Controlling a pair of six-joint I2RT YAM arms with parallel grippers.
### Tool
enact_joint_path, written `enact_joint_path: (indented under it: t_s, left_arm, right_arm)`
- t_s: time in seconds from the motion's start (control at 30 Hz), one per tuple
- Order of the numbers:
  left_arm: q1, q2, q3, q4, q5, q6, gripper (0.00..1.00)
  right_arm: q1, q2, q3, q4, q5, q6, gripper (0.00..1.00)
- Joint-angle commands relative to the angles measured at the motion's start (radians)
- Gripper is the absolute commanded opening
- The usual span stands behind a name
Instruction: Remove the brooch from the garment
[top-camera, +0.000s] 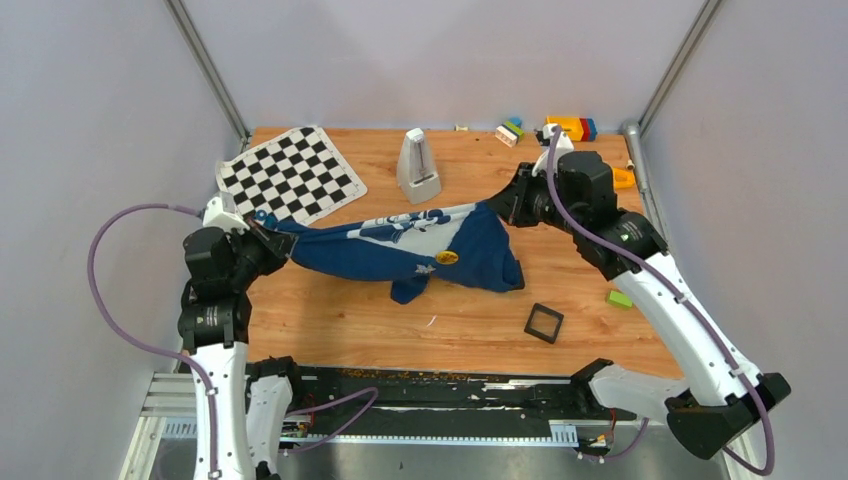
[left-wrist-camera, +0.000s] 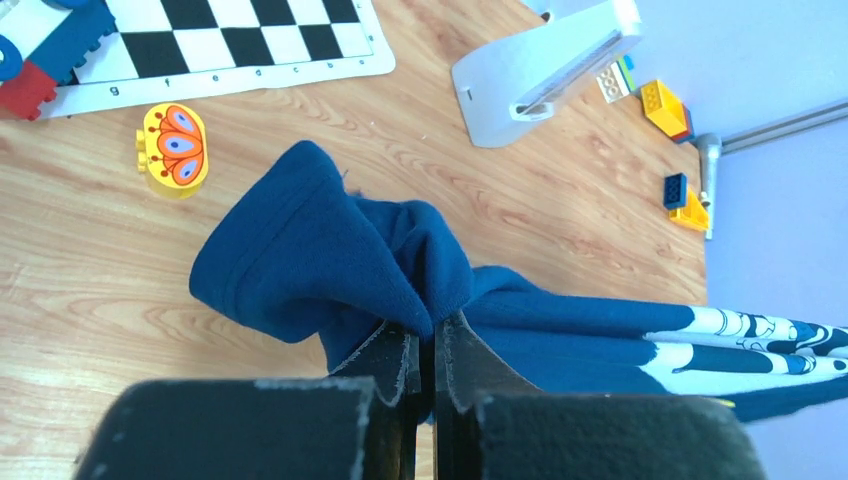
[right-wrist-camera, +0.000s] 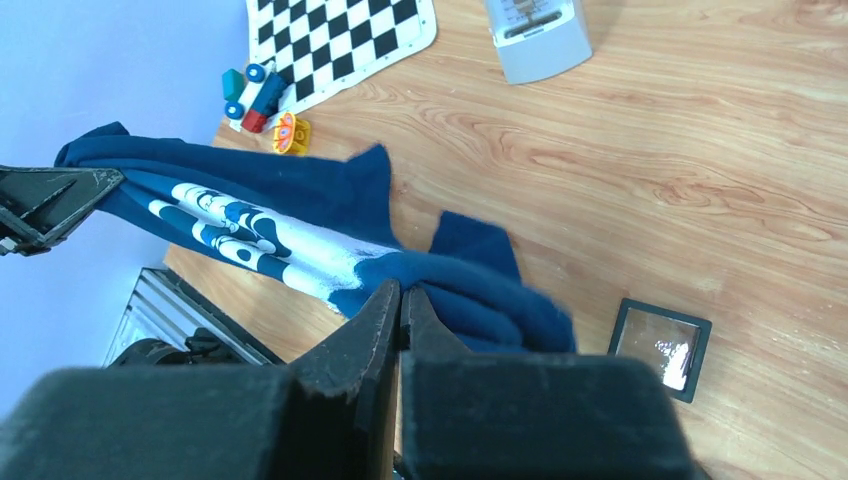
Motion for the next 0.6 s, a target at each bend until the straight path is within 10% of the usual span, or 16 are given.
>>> enact_joint_path:
  t_s: [0.0, 0.27, 0.33, 0.43, 0.57]
  left_arm:
    - [0.009, 0.058, 0.057, -0.056, -0.048, 0.017, 0.00]
    - [0.009, 0.399, 0.008, 0.206, -0.080, 0.006, 0.00]
    - [0.009, 0.485, -0.004, 0.273, -0.079, -0.005, 0.03]
    - [-0.010, 0.585, 0.026, 0.284, -0.069, 0.032, 0.68]
    - [-0.151, 0.546, 0.065, 0.188, -0.262, 0.110, 0.87]
  right_arm:
    - [-0.014, 0.010, 0.046, -0.039, 0.023, 0.007, 0.00]
    - [-0.121, 0.378, 0.122, -0.013, -0.028, 0.019, 0.01]
    - [-0.142, 0.469, 0.172, -0.016, -0.039, 0.010, 0.18]
    - [-0.135, 0.513, 0.167, -0.009, -0.079, -0.002, 0.58]
    - [-0.104, 0.472, 0.023, 0.064, -0.058, -0.010, 0.67]
